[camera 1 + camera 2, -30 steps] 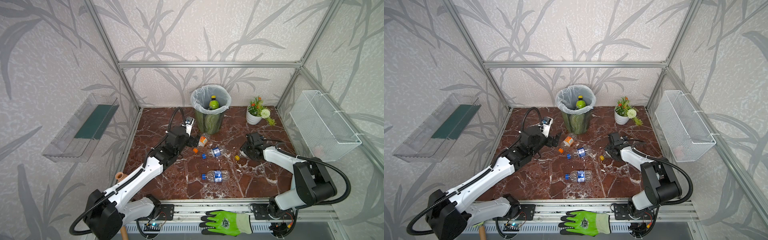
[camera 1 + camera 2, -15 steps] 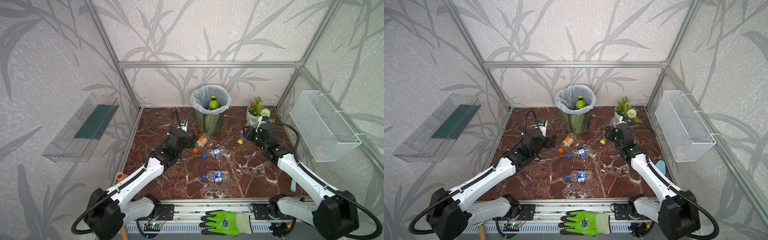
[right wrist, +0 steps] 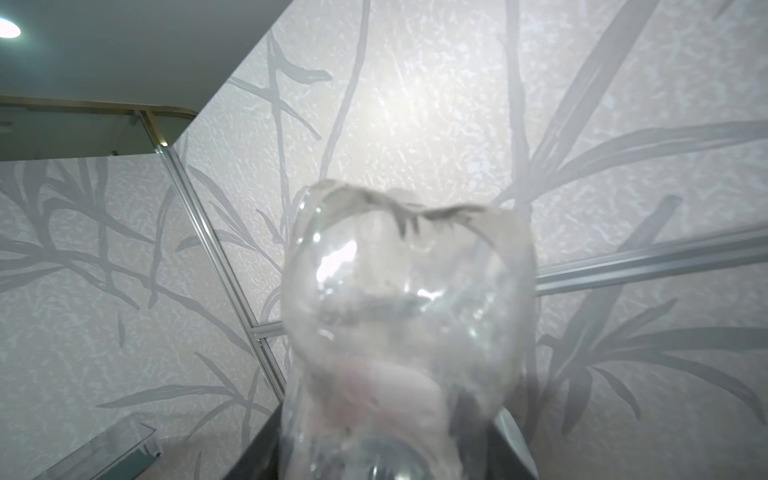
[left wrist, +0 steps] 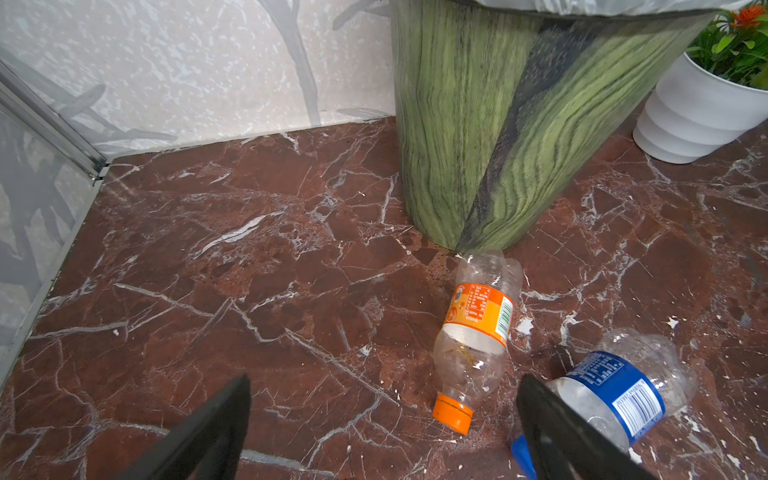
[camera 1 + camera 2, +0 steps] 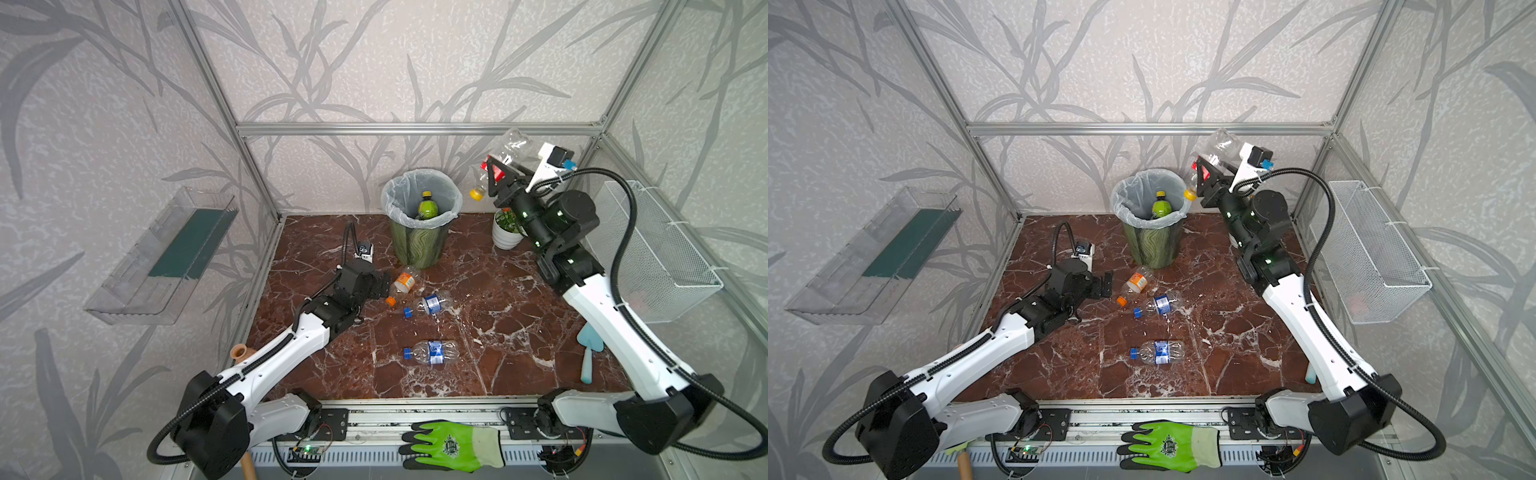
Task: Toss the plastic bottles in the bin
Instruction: 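Lift the red-label bottle with the right gripper up toward the bin, then release the red-label bottle into the bin while the left gripper reaches down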
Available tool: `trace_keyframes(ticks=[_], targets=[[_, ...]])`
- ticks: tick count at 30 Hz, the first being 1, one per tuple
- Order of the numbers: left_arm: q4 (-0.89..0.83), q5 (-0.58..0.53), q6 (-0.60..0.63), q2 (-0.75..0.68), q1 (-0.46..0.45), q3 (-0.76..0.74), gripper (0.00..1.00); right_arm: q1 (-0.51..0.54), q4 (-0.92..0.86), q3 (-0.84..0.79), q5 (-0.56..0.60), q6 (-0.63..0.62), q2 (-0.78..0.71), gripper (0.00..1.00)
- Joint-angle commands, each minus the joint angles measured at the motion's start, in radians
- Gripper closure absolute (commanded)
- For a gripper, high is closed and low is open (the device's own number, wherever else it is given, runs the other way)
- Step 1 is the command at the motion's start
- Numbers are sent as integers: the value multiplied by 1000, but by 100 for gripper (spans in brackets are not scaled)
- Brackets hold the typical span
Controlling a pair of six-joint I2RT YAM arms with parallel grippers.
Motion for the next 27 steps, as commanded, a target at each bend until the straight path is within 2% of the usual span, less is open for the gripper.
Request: trace_keyframes(ticks=[1, 4, 6, 7, 10, 12, 15, 19, 24, 27], targets=[[-18, 16, 16, -17, 3, -5, 1, 41, -12, 90, -35, 13, 179, 46], [-19, 17, 12, -15, 2, -2, 1, 59, -144, 257, -76, 34, 388, 42], [-22, 24, 14, -13, 3, 2, 1, 56, -264, 382, -97, 34, 501, 35], [-32, 28, 18, -11, 1, 10, 1, 50, -331, 448, -95, 22, 536, 28], [-54, 28, 36, -14, -2, 26, 1, 48, -446, 560, -71, -45, 550, 12], [-54, 20, 38, -24, -3, 22, 1, 49, -473, 571, -37, -93, 502, 8], [-53, 30, 49, -44, -2, 14, 1, 48, -454, 502, 29, -139, 387, 3], [-48, 57, 79, -72, -23, 3, 1, 42, -371, 307, 86, -169, 193, 1], [-67, 30, 162, -77, -97, 7, 1, 7, -297, 20, 122, -145, -9, 0], [-82, 21, 197, -62, -144, 13, 1, -48, -254, -182, 127, -67, -117, 1]])
